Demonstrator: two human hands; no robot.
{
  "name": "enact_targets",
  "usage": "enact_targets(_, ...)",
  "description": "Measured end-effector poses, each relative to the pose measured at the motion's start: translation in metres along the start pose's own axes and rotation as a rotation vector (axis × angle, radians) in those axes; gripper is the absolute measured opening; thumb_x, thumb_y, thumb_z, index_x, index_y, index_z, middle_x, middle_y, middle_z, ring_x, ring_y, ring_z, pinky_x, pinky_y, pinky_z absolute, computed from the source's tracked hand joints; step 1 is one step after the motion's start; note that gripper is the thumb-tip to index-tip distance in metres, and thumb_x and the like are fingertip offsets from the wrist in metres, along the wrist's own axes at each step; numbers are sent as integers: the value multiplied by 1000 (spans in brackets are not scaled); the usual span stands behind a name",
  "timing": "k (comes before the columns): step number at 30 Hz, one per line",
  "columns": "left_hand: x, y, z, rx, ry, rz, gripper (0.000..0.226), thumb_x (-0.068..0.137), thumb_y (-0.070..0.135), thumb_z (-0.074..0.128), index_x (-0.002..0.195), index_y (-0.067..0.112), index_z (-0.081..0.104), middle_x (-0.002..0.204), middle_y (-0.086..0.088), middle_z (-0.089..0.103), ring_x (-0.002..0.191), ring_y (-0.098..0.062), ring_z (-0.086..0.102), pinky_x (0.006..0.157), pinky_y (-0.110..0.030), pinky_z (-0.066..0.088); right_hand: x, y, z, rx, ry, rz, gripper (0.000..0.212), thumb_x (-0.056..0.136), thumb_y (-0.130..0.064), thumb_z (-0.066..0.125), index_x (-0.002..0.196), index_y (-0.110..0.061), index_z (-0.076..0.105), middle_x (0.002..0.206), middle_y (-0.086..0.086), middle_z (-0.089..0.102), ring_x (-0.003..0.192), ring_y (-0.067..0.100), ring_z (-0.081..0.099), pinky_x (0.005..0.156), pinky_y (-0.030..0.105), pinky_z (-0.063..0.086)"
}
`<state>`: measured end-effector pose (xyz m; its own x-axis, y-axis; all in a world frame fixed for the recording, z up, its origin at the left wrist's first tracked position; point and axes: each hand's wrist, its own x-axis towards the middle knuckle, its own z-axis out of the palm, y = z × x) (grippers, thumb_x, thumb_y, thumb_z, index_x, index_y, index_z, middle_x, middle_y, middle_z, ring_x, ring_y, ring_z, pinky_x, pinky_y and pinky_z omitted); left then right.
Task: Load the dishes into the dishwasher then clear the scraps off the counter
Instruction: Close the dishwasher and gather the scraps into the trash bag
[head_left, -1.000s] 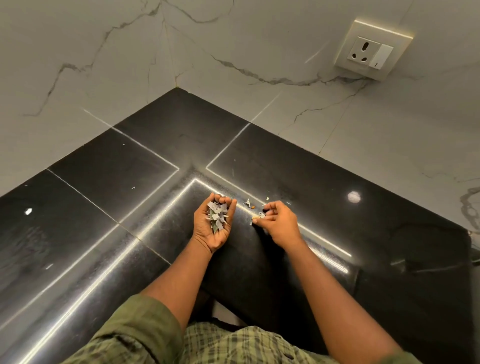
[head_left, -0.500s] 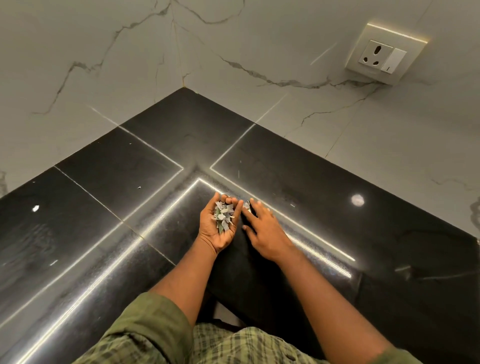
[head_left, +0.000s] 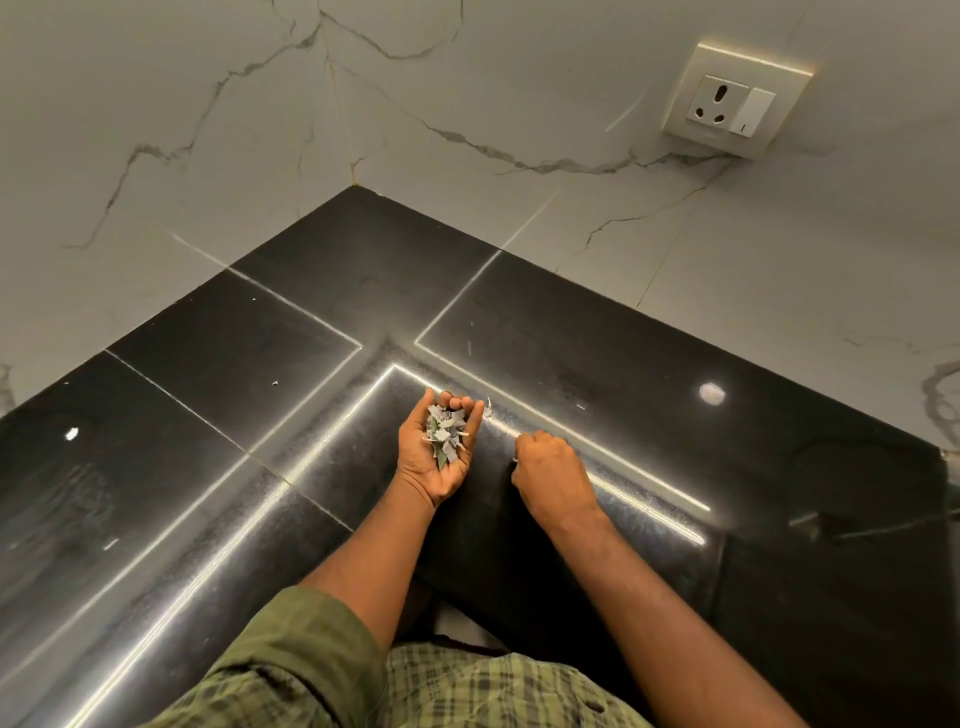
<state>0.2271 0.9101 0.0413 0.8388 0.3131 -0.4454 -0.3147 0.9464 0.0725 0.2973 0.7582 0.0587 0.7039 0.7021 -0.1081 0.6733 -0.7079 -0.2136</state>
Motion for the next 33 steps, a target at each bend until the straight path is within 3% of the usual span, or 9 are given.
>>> enact_targets(3,-3,-1,-5,-10,-19,7,35,107,31,55,85,7,70,81,-8,68,79,-21,73,84,-44,65,6,7,-10,151,0,188,11,85,-7,62,94,-9,69,99,12,69,95,34,67,74,37,50)
enact_targets(6,-4,-2,-8,10,-18,21,37,107,28,52,86,6,72,82,-9,69,80,-21,74,85,-44,65,9,13,-29,480,16,348,2,79,-16,72,79,-19,72,78,-2,72,76,17,70,66,31,55)
enact_targets(10,1,-4,-8,70,25,36,39,108,27,49,86,5,73,85,-10,70,82,-23,75,81,-43,65,8,-13,-55,667,76,177,5,80,-18,77,80,-22,76,72,-11,73,67,-2,67,62,16,53)
enact_targets(12,5,-5,-11,116,27,30,38,108,30,47,92,7,73,92,-8,69,89,-23,74,93,-41,61,7,-30,-62,736,90,83,5,82,-17,79,83,-22,77,76,-13,73,70,-5,68,66,12,53)
enact_targets(18,12,-4,-25,296,37,-31,40,106,41,48,123,8,65,127,-15,63,127,-29,59,123,-43,35,9,-64,-54,602,80,-61,10,86,-14,75,92,-21,77,86,-7,74,79,7,70,77,35,62)
enact_targets(23,14,-1,-29,321,9,-49,45,105,42,50,133,9,60,135,-16,61,138,-29,53,127,-45,28,10,-64,-52,583,111,-55,18,90,-11,71,102,-22,79,95,-7,77,87,7,71,83,32,61)
enact_targets(26,14,-1,-27,323,21,-7,37,105,38,50,123,9,66,126,-12,64,126,-26,61,121,-41,40,7,-56,-57,662,112,-79,30,92,-2,65,109,-21,81,107,-7,79,100,3,72,93,20,57)
enact_targets(30,12,-3,-17,168,26,8,41,107,31,47,94,7,77,99,-9,71,93,-23,75,85,-42,65,5,-34,-56,790,229,60,23,92,-7,66,104,-19,81,98,-9,80,90,-2,72,85,17,56)
enact_targets(33,8,-4,-9,77,14,4,47,109,27,45,87,1,77,88,-14,72,86,-29,78,80,-49,65,8,-4,-42,518,233,162,31,103,-14,54,129,-15,71,130,2,72,121,14,65,103,27,49)
